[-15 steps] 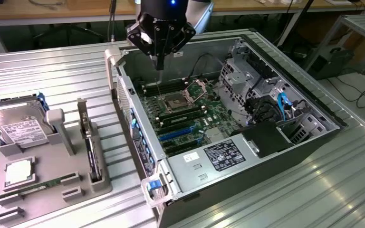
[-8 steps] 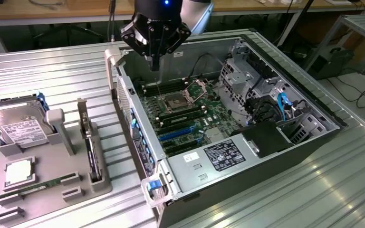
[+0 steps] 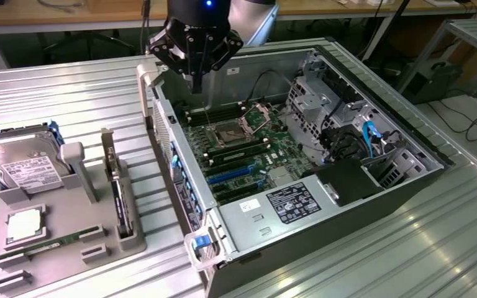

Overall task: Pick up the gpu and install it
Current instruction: 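Reach for the gpu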

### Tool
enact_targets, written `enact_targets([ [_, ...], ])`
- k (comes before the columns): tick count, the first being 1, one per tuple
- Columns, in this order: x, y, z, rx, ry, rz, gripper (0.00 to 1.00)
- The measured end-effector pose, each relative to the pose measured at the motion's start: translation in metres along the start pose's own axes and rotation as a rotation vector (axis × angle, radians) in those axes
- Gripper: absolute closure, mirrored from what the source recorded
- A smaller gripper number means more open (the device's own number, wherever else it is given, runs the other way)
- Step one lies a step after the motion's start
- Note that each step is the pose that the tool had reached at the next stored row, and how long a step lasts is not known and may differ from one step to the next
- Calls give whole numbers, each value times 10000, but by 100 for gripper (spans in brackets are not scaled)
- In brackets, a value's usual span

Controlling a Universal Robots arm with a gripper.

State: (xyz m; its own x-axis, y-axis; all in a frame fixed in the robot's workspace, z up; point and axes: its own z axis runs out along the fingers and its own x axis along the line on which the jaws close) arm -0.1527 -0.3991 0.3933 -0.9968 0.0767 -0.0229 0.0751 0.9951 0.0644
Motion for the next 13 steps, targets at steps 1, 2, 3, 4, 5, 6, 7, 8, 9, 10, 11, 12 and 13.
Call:
enact_targets([
  [1,8,-1,-1,0,0,0,89],
  [2,16,-1,-1,0,0,1,89],
  [3,22,-2,-1,0,0,0,89],
  [4,28,-2,-1,0,0,1,89],
  [5,36,-3,-1,0,0,0,89],
  [6,43,-4,-1,0,0,0,89],
  [7,50,-4,-2,0,0,0,89],
  [8,58,-5,-2,0,0,0,89],
  [9,70,-5,-2,0,0,0,89],
  [10,85,-7,-2,0,0,0,89],
  [11,92,-7,-3,1,0,0,89],
  [12,101,-8,-3,0,0,0,89],
  [13,107,-8,-3,0,0,0,89],
])
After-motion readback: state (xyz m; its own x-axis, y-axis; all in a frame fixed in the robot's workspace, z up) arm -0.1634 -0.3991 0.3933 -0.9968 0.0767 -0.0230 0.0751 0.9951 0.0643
